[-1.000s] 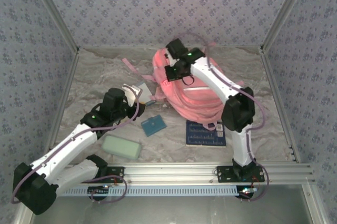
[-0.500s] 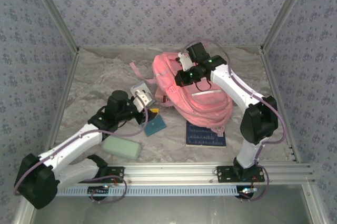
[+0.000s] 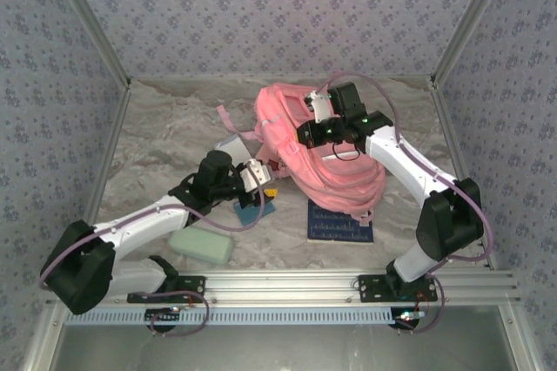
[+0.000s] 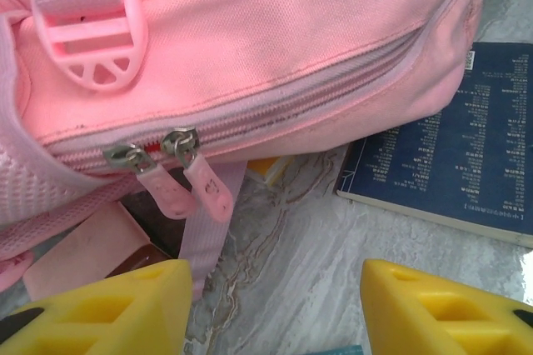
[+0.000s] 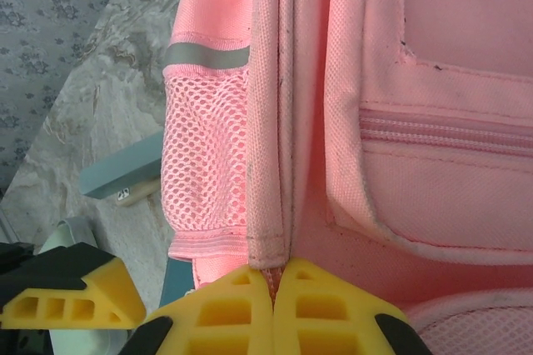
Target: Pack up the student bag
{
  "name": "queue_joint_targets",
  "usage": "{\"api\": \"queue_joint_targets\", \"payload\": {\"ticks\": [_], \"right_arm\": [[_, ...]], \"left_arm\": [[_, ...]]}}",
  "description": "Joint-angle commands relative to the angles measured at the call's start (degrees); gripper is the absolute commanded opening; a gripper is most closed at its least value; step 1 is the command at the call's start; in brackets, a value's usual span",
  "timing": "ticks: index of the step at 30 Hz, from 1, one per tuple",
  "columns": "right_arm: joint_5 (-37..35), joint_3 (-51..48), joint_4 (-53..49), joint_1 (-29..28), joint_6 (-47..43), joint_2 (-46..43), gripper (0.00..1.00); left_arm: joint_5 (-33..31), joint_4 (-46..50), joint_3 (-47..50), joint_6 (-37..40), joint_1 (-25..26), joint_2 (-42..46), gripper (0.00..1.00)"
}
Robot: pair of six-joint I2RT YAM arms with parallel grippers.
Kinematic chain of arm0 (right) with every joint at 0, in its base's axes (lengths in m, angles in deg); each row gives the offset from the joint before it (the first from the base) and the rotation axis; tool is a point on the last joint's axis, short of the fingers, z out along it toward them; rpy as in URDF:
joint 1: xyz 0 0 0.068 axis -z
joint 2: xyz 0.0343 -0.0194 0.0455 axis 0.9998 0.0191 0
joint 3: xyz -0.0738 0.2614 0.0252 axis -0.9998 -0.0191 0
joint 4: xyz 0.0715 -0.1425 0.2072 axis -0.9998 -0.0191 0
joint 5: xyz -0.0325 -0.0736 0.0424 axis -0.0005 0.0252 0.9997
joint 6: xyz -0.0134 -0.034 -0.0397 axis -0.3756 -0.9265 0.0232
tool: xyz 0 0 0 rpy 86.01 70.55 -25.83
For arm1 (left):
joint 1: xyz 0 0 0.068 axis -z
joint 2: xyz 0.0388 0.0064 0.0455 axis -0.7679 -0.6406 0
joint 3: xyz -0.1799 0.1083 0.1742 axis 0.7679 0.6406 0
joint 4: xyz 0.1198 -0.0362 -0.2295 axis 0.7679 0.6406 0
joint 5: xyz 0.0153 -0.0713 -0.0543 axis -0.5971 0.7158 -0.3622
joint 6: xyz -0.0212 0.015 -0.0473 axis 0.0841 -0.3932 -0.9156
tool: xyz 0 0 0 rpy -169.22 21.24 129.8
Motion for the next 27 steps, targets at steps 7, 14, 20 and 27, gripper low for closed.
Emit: {"api": "queue_joint_targets", "payload": {"ticks": [7,14,20,27], "right_arm": [[3.03,0.01,7.2,0.47,3.4,-1.28,0.0],[2.37,-0.06,7.93,0.31,4.31,-0.84,0.0],[2.92,0.02,7.26,-0.07,4.34,-0.5,0.0],[2.5,0.28,6.32,-0.48,4.25,-0.32,0.0]], "left_arm": [[0.15,-6.03,-1.67,-1.34,0.2,-5.55,0.48],[-1.9,-7.67,-2.75,-1.84,0.25,-8.2,0.48],[-4.21,-8.8,-4.33,-1.93,0.25,-10.5,0.48],[-3.55,-9.86,-6.01,-2.35,0.12,-12.61,0.47]]}}
